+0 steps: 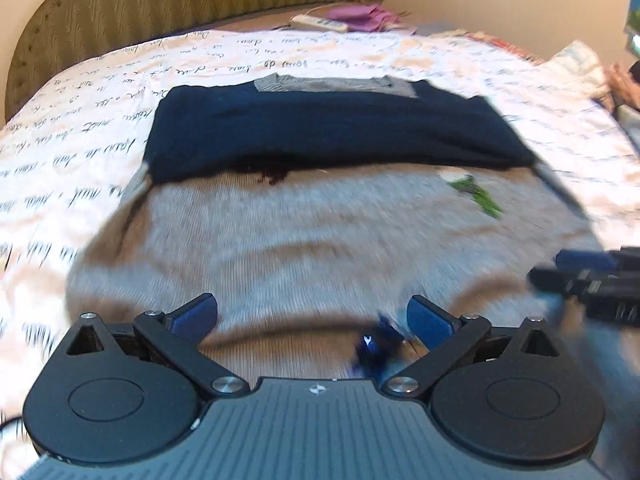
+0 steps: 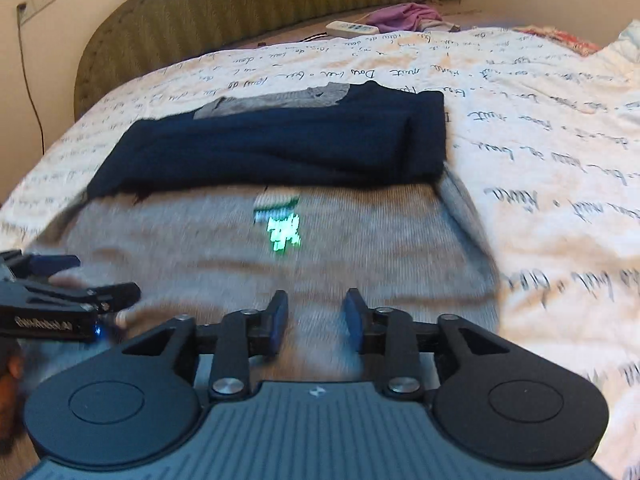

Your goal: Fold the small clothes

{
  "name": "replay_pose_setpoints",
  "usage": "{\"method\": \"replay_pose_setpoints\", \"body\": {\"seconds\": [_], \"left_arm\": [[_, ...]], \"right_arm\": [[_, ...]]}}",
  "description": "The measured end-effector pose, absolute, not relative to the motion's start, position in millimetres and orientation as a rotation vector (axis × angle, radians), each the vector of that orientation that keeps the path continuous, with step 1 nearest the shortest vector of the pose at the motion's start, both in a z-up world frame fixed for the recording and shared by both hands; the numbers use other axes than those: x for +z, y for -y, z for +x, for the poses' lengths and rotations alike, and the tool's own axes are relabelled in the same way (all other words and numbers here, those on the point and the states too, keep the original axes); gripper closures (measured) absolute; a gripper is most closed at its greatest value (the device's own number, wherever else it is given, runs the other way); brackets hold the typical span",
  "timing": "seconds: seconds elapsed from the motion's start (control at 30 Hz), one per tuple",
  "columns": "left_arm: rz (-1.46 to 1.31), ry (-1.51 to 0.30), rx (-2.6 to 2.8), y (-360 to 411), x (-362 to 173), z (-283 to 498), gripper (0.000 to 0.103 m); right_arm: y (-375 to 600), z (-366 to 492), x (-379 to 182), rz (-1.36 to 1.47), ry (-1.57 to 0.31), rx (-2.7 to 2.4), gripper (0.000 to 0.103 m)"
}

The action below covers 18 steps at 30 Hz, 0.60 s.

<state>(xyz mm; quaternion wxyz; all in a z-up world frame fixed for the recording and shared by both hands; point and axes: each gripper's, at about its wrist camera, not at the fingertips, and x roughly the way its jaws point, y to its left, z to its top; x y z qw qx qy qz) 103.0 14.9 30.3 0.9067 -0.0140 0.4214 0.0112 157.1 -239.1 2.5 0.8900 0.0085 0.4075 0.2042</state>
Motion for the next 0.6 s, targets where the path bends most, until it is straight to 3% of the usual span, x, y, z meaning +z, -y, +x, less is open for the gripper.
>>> {"method": "replay_pose_setpoints", "body": {"seconds": [0.07,0.1,0.6], "left_arm": [[-0.015,-0.889,0.033,-12.4,29.0,88.9,0.000],[-0.012,-0.902,0.042,-11.6,26.1,81.7,0.000],[0.006,-0.881,0.074,2.7,24.3,6.9,0.000]], "right_arm": [[240.5,133.7,3.1,-0.004,-0.826,0.434,0.028],[239.8,124.6,3.2,-0.020,-0.817,0.433,0.027],[236.0,58.4,-0.7,-0.007,-0.838,0.416,0.022]]}}
